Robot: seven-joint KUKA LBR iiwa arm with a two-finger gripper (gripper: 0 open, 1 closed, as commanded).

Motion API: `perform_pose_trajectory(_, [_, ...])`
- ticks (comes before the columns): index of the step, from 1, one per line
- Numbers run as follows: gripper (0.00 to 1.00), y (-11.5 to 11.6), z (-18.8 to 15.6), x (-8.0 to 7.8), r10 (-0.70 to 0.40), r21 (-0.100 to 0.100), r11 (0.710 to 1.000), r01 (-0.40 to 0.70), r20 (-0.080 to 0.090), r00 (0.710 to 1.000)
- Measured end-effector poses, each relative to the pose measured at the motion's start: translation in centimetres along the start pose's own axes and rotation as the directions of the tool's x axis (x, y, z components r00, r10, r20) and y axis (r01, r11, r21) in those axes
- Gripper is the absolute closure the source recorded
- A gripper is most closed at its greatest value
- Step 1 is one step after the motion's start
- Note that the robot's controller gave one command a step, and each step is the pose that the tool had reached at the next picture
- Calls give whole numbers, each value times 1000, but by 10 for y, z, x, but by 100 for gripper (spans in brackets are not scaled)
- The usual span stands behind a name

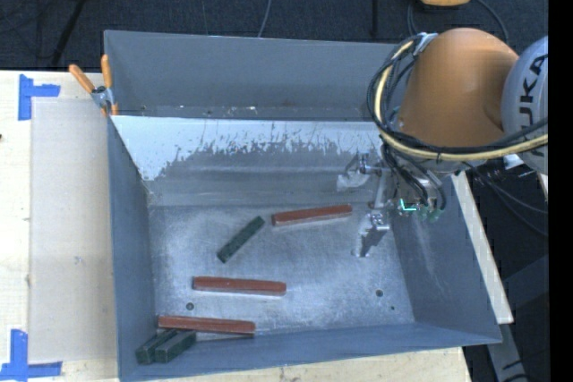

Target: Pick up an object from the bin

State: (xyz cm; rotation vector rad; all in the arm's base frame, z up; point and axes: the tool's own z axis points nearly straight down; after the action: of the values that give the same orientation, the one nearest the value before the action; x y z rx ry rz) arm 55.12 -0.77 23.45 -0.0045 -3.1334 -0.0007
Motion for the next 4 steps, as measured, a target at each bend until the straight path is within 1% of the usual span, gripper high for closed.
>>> perform_pose_trajectory(1, [0, 0, -4, -1, 0, 0, 1000, 0, 7, 1000])
perform_pose_trajectory(2, [0, 2, 37, -32, -25, 1, 1000, 25, 18, 1000])
perform_pose_trajectory(3, [0, 38, 87, -53, -115, 2, 993, 115, 9, 993])
perform_pose_trajectory(4, [0, 50, 116, -41, -86, 0, 996, 86, 9, 996])
